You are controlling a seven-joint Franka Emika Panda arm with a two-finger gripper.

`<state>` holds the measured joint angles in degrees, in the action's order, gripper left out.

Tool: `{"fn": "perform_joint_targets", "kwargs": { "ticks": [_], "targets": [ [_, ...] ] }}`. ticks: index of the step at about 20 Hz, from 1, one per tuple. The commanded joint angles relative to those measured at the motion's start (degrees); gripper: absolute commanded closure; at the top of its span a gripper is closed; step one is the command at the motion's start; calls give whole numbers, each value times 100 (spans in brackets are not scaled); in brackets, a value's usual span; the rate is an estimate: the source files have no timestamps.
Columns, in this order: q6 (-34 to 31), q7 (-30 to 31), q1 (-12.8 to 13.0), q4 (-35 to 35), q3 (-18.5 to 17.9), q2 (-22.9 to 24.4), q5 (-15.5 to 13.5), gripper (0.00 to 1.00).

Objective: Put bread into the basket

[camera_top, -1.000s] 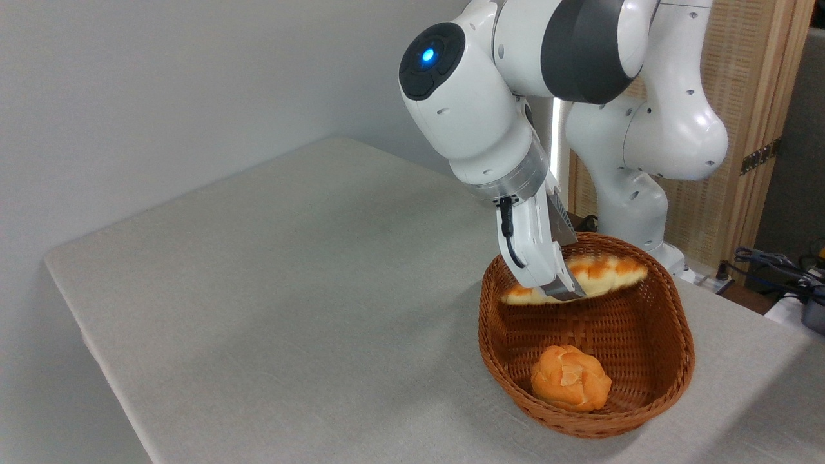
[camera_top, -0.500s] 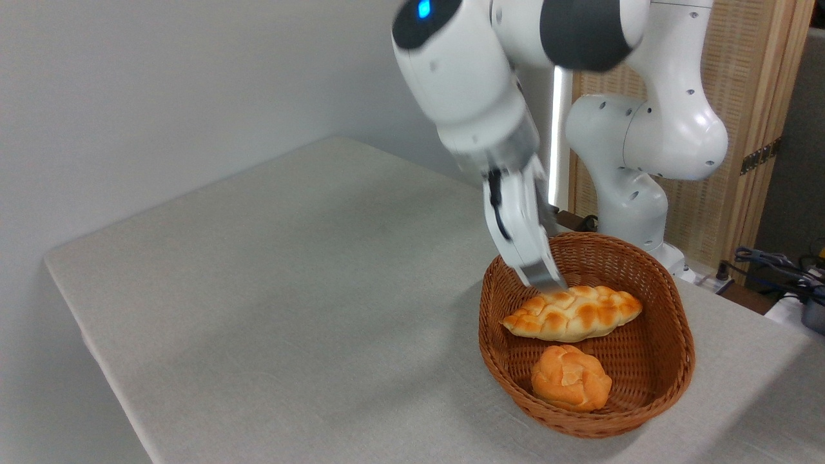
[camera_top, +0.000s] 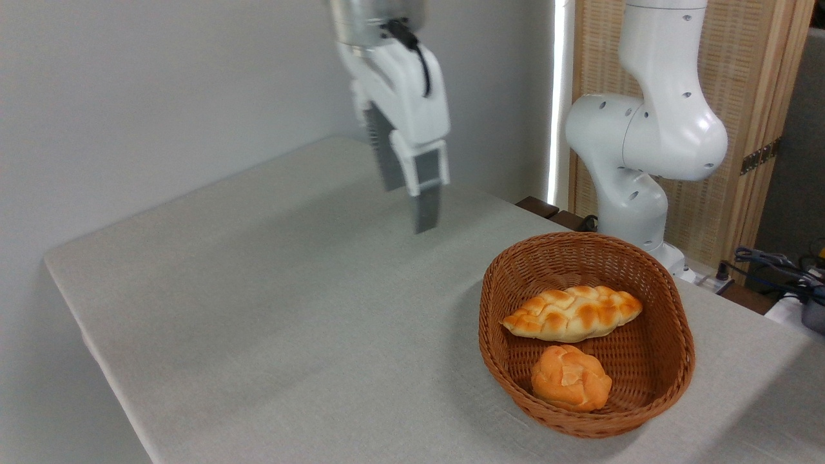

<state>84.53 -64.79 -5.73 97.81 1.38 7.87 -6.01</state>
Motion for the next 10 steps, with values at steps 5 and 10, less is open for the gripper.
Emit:
{"fn": "perform_joint_targets", "kwargs": {
  "ticks": [5, 10],
  "targets": [
    [907, 2084, 54, -746, 293, -682, -32, 0],
    [881, 2321, 265, -694, 188, -638, -6, 0]
  ]
}}
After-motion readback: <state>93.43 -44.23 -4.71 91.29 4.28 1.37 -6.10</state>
